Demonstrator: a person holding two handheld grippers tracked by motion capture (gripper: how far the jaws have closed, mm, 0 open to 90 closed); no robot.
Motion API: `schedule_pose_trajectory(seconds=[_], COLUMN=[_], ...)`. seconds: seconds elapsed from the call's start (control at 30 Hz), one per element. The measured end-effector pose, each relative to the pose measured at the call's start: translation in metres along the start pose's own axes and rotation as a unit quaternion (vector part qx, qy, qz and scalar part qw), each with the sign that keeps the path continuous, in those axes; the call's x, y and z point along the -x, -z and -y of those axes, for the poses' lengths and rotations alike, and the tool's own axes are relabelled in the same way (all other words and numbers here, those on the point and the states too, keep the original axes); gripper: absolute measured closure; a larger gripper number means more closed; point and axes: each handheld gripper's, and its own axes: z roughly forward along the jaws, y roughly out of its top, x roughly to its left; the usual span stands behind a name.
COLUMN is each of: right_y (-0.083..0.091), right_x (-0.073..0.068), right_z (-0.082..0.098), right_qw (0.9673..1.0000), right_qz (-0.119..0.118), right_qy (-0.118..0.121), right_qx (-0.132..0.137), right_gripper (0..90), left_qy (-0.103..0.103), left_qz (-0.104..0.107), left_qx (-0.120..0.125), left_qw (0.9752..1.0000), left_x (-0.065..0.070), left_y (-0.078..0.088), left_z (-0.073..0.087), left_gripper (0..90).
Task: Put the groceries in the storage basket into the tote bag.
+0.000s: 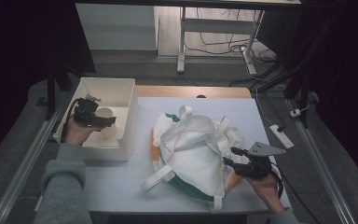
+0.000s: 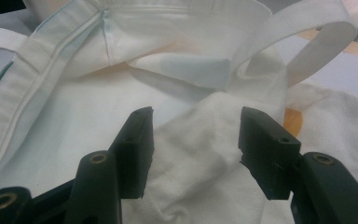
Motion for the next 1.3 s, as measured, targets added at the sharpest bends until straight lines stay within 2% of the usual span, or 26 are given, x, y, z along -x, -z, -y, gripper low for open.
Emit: schedule_pose_trajectory(seconds=[0.2,0.3,0.4,0.87,1.07,1.3], right_y=[0.000,-0.001,-0.001,-0.001,-0.001,-0.001], right_x=[0.000,0.000,0.000,0.000,0.000,0.000], right_z=[0.000,0.000,0.000,0.001,0.001,0.001], right_qw=[1.0000,1.0000,1.0000,1.0000,1.0000,1.0000], right_qz=[0.001,0.001,0.001,0.001,0.001,0.001], right_qy=[0.000,-0.001,-0.001,-0.001,0.000,-0.001], right_qx=[-0.001,-0.002,-0.002,-0.001,-0.001,-0.001], right_gripper=[45.2,45.2,45.2,45.2,45.2,45.2], left_qy=[0.005,0.007,0.006,0.006,0.013,0.023], left_qz=[0.002,0.004,-0.002,0.012,0.011,0.028], left_qx=[-0.012,-0.014,-0.013,-0.001,0.030,0.084], left_qw=[0.9999,0.9999,0.9999,0.9999,0.9994,0.9958], left_x=[-0.003,-0.004,-0.006,-0.009,-0.009,-0.007], left_y=[-0.010,-0.014,-0.015,-0.013,0.002,0.032], left_z=[0.000,0.000,0.000,0.001,0.000,-0.005], left_gripper=[6.1,11.1,18.4,20.2,20.3,20.3])
